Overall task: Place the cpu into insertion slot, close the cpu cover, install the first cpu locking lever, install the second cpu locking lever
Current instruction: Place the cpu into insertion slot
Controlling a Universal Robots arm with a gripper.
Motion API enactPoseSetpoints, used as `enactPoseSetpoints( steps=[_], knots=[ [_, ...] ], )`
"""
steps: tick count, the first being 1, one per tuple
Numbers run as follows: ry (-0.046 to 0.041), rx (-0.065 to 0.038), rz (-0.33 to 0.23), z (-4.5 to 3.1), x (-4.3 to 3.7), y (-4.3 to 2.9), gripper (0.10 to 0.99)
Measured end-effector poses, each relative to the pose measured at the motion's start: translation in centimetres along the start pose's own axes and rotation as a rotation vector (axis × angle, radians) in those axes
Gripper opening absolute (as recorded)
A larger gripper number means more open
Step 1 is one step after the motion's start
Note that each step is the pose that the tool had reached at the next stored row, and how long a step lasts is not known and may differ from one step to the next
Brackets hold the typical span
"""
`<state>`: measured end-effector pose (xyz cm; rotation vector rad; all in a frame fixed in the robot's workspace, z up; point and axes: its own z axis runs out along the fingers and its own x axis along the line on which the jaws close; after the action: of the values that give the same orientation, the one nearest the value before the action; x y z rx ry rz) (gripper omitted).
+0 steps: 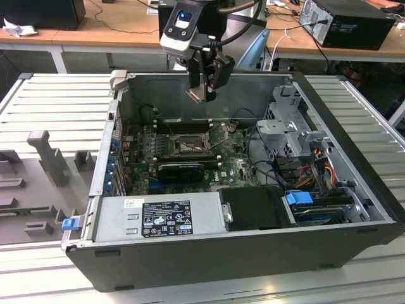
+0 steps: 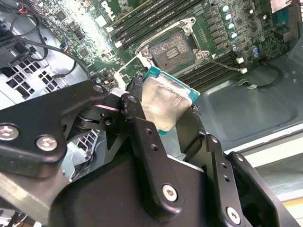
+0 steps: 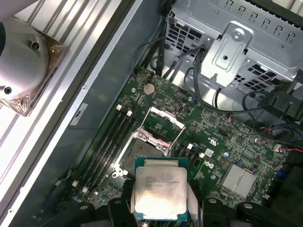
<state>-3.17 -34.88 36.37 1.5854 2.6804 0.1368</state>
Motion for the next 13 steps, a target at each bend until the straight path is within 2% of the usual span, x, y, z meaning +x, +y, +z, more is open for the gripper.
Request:
enactPoseSetpoints(
  steps=[8, 10, 13],
  knots=[
    [-0.0043, -0.001, 0.049, 0.04, 0.01, -0.02, 0.529],
    [-0.008, -0.002, 0.091, 0.08, 0.0, -0.02, 0.529],
    [-0.011, -0.003, 0.124, 0.14, 0.0, -0.02, 0.529]
  ],
)
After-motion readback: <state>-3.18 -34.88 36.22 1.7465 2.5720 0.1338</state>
